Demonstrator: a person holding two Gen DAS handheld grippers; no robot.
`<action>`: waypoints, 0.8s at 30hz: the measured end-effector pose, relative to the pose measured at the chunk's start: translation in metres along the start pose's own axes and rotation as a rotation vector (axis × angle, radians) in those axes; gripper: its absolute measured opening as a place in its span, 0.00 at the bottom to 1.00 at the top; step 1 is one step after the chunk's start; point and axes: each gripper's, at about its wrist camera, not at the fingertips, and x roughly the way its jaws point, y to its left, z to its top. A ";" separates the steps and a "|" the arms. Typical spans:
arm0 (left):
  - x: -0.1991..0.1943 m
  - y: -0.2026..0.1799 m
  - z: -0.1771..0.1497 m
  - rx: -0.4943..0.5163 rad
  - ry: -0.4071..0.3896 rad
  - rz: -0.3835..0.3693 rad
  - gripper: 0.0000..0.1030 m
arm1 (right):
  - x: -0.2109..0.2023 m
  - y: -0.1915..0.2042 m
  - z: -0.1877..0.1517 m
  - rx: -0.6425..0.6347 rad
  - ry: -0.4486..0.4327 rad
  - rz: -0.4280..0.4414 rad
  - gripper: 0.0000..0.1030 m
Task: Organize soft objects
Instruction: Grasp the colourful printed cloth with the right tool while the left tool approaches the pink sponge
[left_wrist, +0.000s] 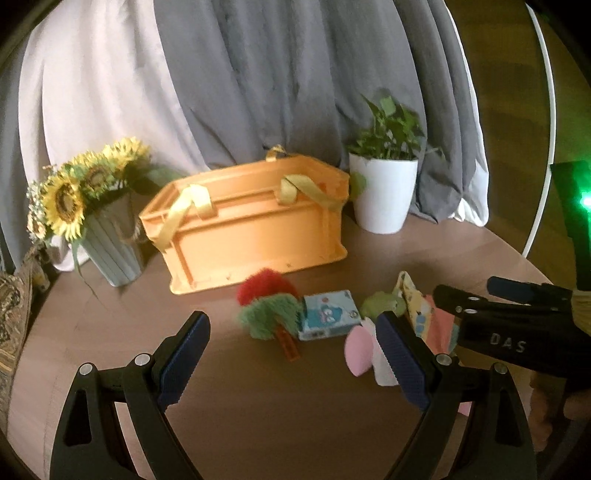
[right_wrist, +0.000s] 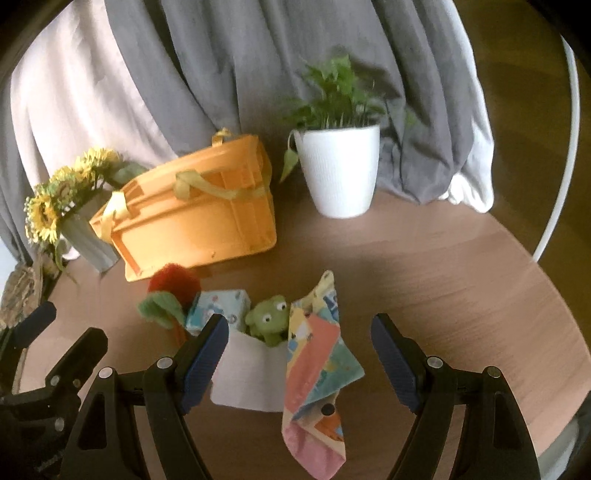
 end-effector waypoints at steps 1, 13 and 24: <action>0.002 -0.003 -0.002 0.002 0.005 -0.004 0.89 | 0.004 -0.002 -0.001 0.000 0.009 0.009 0.78; 0.037 -0.012 -0.021 0.037 0.043 0.022 0.83 | 0.040 -0.012 -0.015 -0.013 0.075 0.043 0.78; 0.069 -0.021 -0.041 0.065 0.138 -0.060 0.76 | 0.060 -0.015 -0.022 0.007 0.101 0.030 0.77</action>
